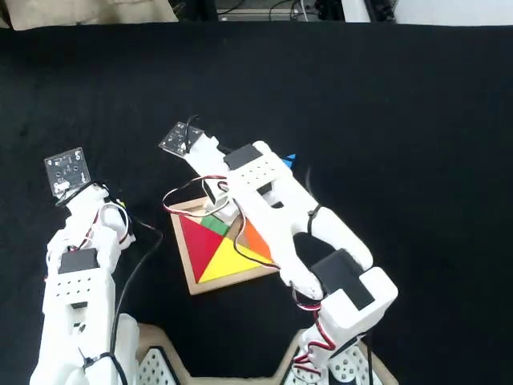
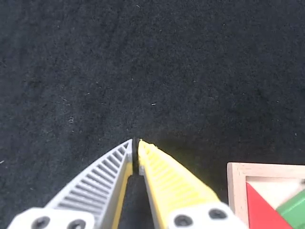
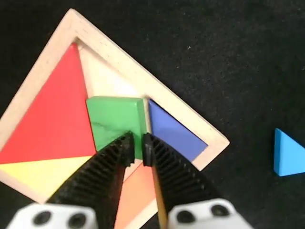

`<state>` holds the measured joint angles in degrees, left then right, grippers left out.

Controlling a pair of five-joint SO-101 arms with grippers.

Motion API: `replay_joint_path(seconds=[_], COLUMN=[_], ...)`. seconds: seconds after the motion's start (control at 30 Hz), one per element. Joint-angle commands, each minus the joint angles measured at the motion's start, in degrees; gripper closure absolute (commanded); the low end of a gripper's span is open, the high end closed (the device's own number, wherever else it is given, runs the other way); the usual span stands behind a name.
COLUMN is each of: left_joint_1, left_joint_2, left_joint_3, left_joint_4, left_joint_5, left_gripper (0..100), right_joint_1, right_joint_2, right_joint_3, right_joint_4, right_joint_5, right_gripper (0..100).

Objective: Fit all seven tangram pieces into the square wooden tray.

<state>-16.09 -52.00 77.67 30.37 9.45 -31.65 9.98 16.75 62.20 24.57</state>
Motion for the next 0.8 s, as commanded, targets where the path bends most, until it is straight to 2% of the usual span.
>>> replay_joint_path(seconds=[0.0, 0.13, 0.27, 0.33, 0.6, 0.73, 0.77], left_joint_1=[-0.4, -0.4, -0.4, -0.4, -0.4, -0.4, -0.4], left_joint_2=[-0.2, -0.2, -0.2, -0.2, -0.1, -0.1, -0.1], left_joint_3=[-0.4, -0.4, -0.4, -0.4, -0.4, -0.4, -0.4], left_joint_4=[-1.2, -1.2, -1.2, -1.2, -1.2, -1.2, -1.2], left_joint_5=[0.3, 0.3, 0.3, 0.3, 0.3, 0.3, 0.3], left_gripper=[97, 97, 97, 97, 97, 97, 97], right_joint_1=[0.4, 0.9, 0.5, 0.5, 0.4, -2.4, -3.3], right_joint_2=[-0.6, -0.8, -0.5, -0.4, -0.7, 0.6, 1.3], right_joint_3=[-2.7, -4.5, -4.2, -3.4, -7.2, -9.2, -9.3], right_joint_4=[-0.4, 4.0, 6.1, 5.7, 5.2, 1.1, 0.2], right_joint_5=[0.3, 0.1, 0.3, 0.4, 3.1, 3.1, 3.0], right_gripper=[98.0, 96.2, 81.1, 78.2, 88.4, 99.2, 98.1])
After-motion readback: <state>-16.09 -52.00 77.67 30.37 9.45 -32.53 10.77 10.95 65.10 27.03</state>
